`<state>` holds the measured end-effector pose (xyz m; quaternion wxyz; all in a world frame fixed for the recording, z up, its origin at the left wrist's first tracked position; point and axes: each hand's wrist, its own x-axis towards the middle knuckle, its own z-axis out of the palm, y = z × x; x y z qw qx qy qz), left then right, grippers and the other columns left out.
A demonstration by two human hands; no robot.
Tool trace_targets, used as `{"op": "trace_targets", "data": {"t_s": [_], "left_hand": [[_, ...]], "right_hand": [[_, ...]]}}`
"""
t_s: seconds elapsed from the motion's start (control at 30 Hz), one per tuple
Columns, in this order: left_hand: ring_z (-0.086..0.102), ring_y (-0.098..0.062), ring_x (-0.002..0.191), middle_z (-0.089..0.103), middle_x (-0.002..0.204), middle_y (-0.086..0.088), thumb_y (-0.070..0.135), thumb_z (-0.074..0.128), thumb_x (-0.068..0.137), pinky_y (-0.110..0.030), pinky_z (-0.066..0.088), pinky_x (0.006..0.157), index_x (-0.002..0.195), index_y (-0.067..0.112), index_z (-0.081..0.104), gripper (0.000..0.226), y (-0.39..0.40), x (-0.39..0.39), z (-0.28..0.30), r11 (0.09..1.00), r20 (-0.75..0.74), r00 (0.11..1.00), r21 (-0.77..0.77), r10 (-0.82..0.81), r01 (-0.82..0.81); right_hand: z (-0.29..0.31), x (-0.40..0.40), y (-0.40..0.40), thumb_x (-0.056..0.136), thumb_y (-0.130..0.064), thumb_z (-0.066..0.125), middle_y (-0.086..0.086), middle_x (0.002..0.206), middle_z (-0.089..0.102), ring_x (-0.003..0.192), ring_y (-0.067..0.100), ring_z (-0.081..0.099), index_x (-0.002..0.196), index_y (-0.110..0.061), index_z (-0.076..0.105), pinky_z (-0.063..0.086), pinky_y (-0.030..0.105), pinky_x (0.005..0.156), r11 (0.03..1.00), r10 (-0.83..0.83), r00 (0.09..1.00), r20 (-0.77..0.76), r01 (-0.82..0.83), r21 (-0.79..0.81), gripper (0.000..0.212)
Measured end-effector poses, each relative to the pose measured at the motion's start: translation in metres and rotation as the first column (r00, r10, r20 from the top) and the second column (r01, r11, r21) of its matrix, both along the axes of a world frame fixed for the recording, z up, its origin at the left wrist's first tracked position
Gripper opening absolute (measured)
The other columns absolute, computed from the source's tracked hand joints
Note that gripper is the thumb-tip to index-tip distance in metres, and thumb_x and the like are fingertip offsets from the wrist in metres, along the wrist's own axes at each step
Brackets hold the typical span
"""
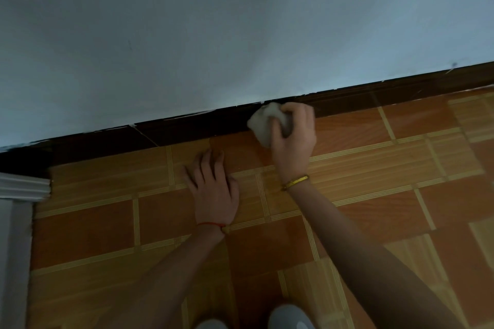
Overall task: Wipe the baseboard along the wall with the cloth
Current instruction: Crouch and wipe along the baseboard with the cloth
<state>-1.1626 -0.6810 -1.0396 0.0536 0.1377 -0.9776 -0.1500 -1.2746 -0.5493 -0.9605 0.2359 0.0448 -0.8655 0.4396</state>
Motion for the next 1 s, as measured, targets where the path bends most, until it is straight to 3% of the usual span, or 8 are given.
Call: {"op": "trace_targets", "data": {"t_s": [0.1, 0.17, 0.27, 0.4, 0.5, 0.6, 0.77, 1.0], "left_hand": [[0.033, -0.038, 0.142, 0.04, 0.149, -0.017, 0.027, 0.044, 0.094, -0.069, 0.011, 0.117, 0.142, 0.01, 0.046, 0.051, 0.0, 0.001, 0.001, 1.0, -0.002, 1.0, 0.015, -0.007, 0.007], [0.032, -0.038, 0.143, 0.039, 0.15, -0.016, 0.027, 0.044, 0.094, -0.069, 0.01, 0.117, 0.143, 0.01, 0.046, 0.052, 0.0, 0.001, 0.001, 1.0, 0.011, 1.0, 0.013, -0.008, 0.008], [0.031, -0.037, 0.143, 0.04, 0.15, -0.016, 0.029, 0.042, 0.094, -0.068, 0.009, 0.118, 0.143, 0.01, 0.046, 0.052, 0.001, 0.001, 0.002, 1.0, 0.019, 1.0, 0.006, 0.002, -0.002], [0.033, -0.038, 0.143, 0.041, 0.149, -0.017, 0.029, 0.044, 0.093, -0.068, 0.011, 0.117, 0.142, 0.01, 0.047, 0.052, 0.001, 0.0, 0.001, 1.0, 0.009, 1.0, -0.013, 0.003, -0.003], [0.034, -0.038, 0.142, 0.041, 0.149, -0.018, 0.028, 0.045, 0.093, -0.069, 0.012, 0.117, 0.141, 0.009, 0.048, 0.051, 0.002, 0.001, 0.002, 1.0, 0.006, 1.0, -0.027, -0.002, 0.002], [0.033, -0.038, 0.143, 0.04, 0.149, -0.017, 0.027, 0.045, 0.093, -0.068, 0.01, 0.117, 0.141, 0.01, 0.047, 0.051, 0.001, 0.001, 0.002, 1.0, -0.003, 1.0, -0.018, -0.005, 0.004], [0.031, -0.036, 0.143, 0.04, 0.15, -0.016, 0.026, 0.046, 0.093, -0.069, 0.01, 0.117, 0.143, 0.011, 0.045, 0.052, 0.001, 0.001, 0.002, 1.0, 0.009, 1.0, -0.008, 0.0, 0.0], [0.031, -0.037, 0.144, 0.039, 0.151, -0.016, 0.028, 0.046, 0.093, -0.069, 0.011, 0.117, 0.143, 0.01, 0.045, 0.053, 0.001, 0.001, 0.001, 1.0, 0.013, 1.0, -0.009, 0.002, -0.002]], "right_hand": [[-0.002, -0.014, 0.032, 0.083, 0.0, 0.063, 0.011, 0.103, 0.058, 0.094, 0.014, 0.054, 0.1, -0.001, 0.059, 0.042, 0.011, 0.08, 0.969, -0.237, 0.971, 0.024, 0.238, -0.068, 0.018], [-0.003, -0.017, 0.038, 0.084, -0.001, 0.063, 0.012, 0.104, 0.057, 0.093, 0.012, 0.054, 0.101, 0.0, 0.058, 0.04, 0.006, 0.079, 0.958, -0.273, 0.961, 0.032, 0.275, -0.081, 0.018], [-0.004, -0.011, 0.024, 0.082, 0.003, 0.062, 0.01, 0.104, 0.055, 0.096, 0.014, 0.053, 0.101, -0.001, 0.057, 0.039, 0.007, 0.082, 0.976, -0.207, 0.978, 0.031, 0.208, -0.06, 0.02], [-0.01, 0.003, -0.004, 0.078, 0.007, 0.064, 0.009, 0.103, 0.054, 0.096, 0.021, 0.053, 0.099, -0.003, 0.057, 0.044, 0.024, 0.081, 0.998, 0.041, 0.998, 0.042, -0.043, 0.045, 0.024], [-0.014, 0.006, -0.011, 0.075, 0.008, 0.065, 0.008, 0.103, 0.054, 0.094, 0.021, 0.051, 0.098, -0.005, 0.058, 0.042, 0.024, 0.079, 0.978, 0.156, 0.985, 0.075, -0.165, 0.131, 0.027], [-0.017, -0.002, 0.006, 0.075, 0.008, 0.063, 0.008, 0.103, 0.052, 0.094, 0.021, 0.051, 0.098, -0.005, 0.056, 0.044, 0.028, 0.078, 0.985, 0.095, 0.991, 0.089, -0.107, 0.134, 0.028], [-0.027, -0.023, 0.058, 0.079, 0.007, 0.061, 0.007, 0.108, 0.051, 0.096, 0.022, 0.055, 0.101, -0.006, 0.054, 0.053, 0.04, 0.083, 0.977, -0.21, 0.955, 0.211, 0.195, 0.09, 0.026], [-0.047, -0.003, 0.016, 0.077, 0.003, 0.067, 0.01, 0.103, 0.054, 0.094, 0.024, 0.053, 0.102, -0.005, 0.057, 0.043, 0.027, 0.077, 0.982, 0.002, 0.97, 0.241, -0.047, 0.183, 0.027]]}}
